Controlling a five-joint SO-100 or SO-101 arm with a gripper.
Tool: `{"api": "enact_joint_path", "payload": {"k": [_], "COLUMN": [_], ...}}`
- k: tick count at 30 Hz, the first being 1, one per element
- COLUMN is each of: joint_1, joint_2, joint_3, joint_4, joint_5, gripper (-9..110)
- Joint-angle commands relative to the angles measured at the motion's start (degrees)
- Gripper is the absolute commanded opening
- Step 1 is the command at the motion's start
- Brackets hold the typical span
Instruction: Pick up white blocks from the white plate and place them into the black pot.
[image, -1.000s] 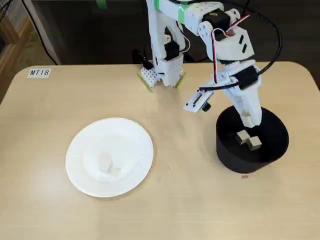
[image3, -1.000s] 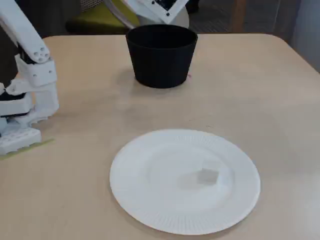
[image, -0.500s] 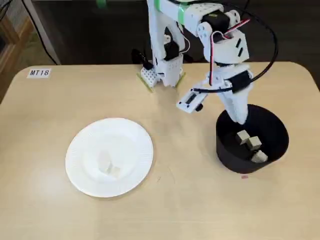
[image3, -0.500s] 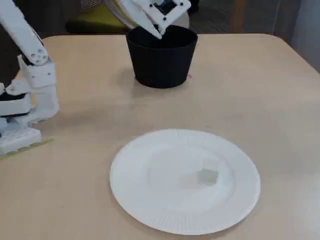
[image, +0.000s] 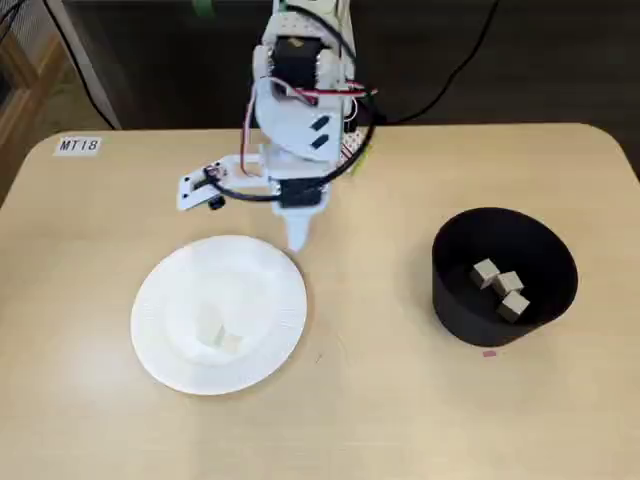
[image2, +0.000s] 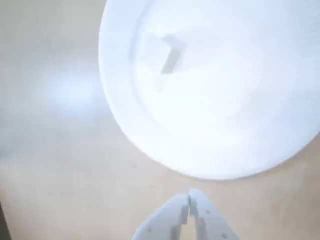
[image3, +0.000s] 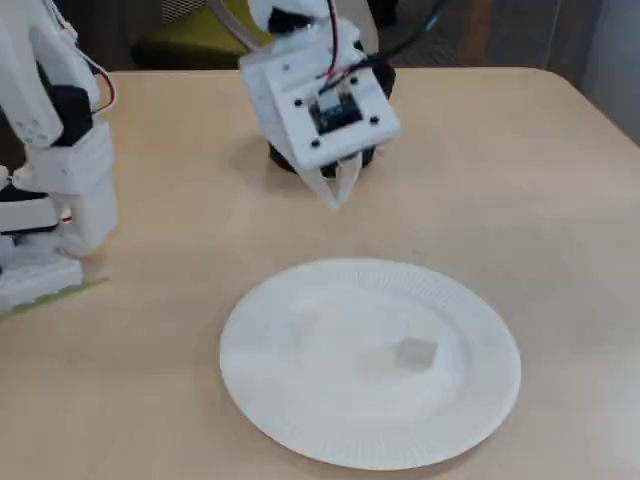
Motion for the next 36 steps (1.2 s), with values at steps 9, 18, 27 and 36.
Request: {"api": "enact_joint_path", "payload": {"k": [9,18,27,36], "joint_1": [4.2,6.6,7.4,6.9], "joint_2": [-24.1,-31.6,-38.4,-55.1], "joint_3": [-22.4,-26.8,-36.5,-59.2], "joint_4": [0.1,-0.5,3.7,19.2], "joint_5": [1.3,5.5,13.5,17.3], "gripper": [11,31,30,30]}}
